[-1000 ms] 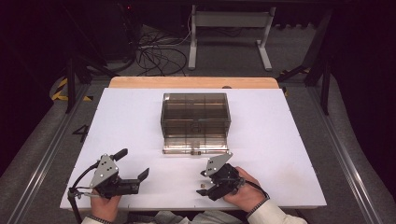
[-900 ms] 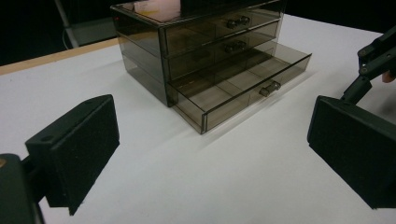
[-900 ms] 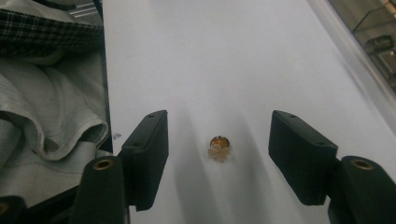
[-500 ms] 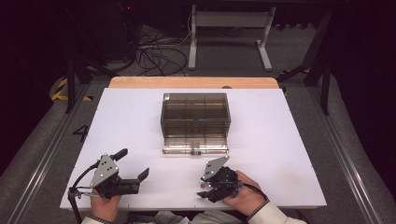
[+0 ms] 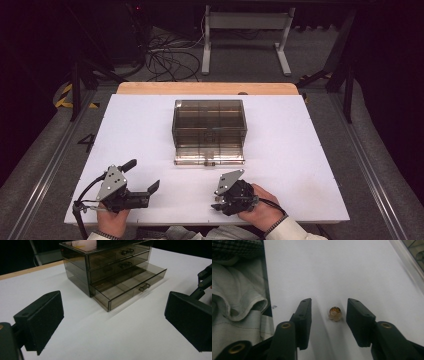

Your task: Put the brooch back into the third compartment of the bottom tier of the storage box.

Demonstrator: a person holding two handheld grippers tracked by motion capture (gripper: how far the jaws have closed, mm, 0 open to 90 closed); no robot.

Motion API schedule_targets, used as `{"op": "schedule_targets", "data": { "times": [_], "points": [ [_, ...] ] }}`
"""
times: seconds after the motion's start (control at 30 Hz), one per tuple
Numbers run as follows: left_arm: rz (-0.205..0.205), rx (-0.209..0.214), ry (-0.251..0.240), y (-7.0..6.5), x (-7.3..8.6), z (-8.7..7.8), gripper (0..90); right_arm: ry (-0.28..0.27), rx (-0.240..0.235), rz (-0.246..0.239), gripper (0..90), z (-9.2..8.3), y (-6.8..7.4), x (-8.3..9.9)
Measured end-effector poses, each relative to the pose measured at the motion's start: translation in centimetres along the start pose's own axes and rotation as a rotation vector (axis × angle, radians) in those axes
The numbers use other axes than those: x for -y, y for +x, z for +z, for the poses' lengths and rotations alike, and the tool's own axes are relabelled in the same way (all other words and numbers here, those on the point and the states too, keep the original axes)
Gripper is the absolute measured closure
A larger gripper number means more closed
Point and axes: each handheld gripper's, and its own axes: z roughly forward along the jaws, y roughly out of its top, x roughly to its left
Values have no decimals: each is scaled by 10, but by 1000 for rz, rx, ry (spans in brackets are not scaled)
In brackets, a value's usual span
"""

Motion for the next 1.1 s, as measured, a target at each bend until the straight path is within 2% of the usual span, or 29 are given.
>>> {"op": "schedule_targets", "data": {
  "times": [0.03,0.17,0.37,0.83,0.93,1.1],
  "points": [
    [0,-1,0,0,0,0,32,3,-1,-15,616,0,-1,0],
    [-5,0,1,-1,0,0,32,6,17,-14,708,0,-1,-1],
    [2,-1,1,0,0,0,32,6,15,-7,785,1,-1,-2],
    [1,0,1,-1,0,0,32,-3,26,-19,792,-1,0,-3],
    [2,-2,0,-1,0,0,32,-13,30,-17,793,-3,0,-3],
    [5,-2,0,-1,0,0,32,-69,56,-23,793,-10,2,-3]
  ]
}}
